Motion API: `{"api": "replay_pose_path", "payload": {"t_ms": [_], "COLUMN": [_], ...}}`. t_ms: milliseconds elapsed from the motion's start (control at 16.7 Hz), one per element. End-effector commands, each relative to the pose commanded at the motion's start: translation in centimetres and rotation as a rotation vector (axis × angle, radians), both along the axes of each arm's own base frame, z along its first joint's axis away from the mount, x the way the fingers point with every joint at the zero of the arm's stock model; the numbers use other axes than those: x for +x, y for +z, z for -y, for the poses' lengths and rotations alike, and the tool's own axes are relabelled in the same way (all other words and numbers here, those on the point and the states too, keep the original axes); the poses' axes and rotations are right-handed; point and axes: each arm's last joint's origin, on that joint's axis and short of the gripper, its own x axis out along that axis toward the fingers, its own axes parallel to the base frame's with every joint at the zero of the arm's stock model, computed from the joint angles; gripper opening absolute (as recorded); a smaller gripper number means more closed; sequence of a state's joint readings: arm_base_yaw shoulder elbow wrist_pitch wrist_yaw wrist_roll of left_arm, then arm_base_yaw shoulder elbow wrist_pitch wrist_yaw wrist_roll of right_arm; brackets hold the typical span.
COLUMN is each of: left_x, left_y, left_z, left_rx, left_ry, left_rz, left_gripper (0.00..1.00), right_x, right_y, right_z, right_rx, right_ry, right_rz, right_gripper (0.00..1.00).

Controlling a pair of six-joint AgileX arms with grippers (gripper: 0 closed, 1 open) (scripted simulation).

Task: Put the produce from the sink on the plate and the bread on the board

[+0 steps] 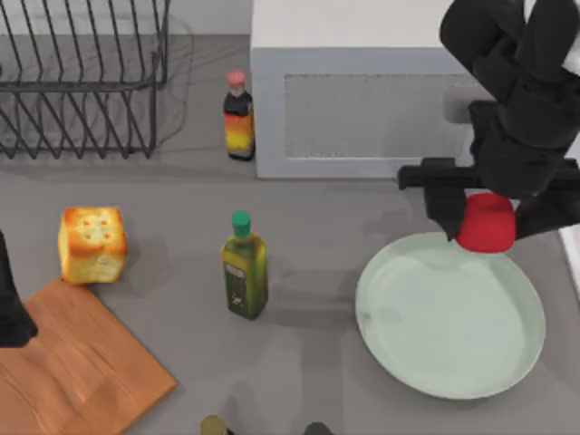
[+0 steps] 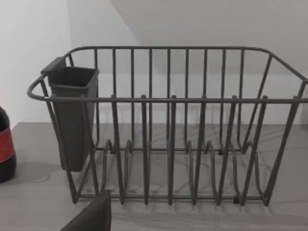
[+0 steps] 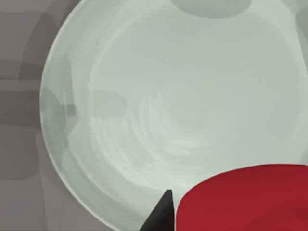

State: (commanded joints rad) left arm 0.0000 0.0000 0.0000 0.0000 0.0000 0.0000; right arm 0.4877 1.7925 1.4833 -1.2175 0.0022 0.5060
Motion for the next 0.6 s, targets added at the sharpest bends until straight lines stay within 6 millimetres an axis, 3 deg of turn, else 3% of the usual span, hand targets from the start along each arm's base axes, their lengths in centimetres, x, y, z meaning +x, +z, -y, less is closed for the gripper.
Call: {"api": "replay_pose_path", "payload": {"t_ms": [120, 420, 600], "left_x": [0.00, 0.00, 0.00], "left_y": [0.00, 0.00, 0.00], "left_z": [0.00, 0.00, 0.00], "left_rx": [0.000, 0.000, 0.000], "left_ry": [0.000, 0.000, 0.000], "left_rz": [0.000, 0.000, 0.000], "left_gripper": [1.00, 1.00, 1.00], "right_x": [-0.50, -0.56, -0.56], "right_y": [-0.97, -1.12, -1.12], "right_z": [-1.00, -1.14, -1.14], "right_rx": [-0.017, -0.019, -0.019], "right_ry": [0.004, 0.004, 0.004], "right_rz": [-0.035, -0.040, -0.040], "right_gripper": [0.00, 0.00, 0.23]}}
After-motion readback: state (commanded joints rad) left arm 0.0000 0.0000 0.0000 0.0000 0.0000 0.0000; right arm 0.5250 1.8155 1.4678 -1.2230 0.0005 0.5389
